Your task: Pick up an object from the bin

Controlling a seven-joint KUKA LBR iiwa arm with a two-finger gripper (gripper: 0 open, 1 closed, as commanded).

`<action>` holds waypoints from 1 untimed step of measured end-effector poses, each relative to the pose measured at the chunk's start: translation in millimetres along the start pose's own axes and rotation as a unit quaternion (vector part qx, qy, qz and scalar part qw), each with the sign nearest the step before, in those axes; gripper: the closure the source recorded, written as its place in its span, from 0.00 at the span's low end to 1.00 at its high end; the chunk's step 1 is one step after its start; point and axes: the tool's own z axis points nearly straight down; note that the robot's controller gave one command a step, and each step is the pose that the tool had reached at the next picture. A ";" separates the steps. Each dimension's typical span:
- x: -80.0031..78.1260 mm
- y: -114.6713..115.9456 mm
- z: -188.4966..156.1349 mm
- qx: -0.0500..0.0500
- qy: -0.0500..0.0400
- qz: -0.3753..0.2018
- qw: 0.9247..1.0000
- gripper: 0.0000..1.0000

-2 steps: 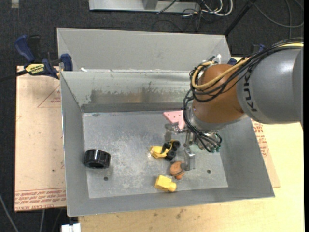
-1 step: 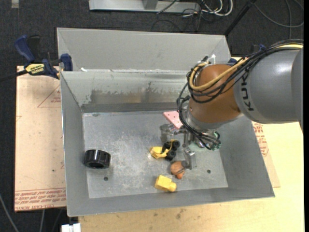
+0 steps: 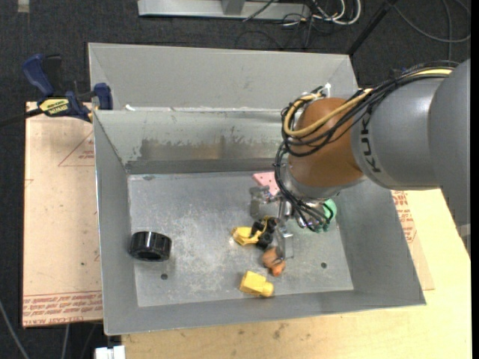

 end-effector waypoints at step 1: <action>-19.0 7.1 6.6 -0.001 -0.007 -0.127 0.992 1.00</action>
Offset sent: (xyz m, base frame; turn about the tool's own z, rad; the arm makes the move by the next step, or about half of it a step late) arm 0.0000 0.0000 0.0000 0.0000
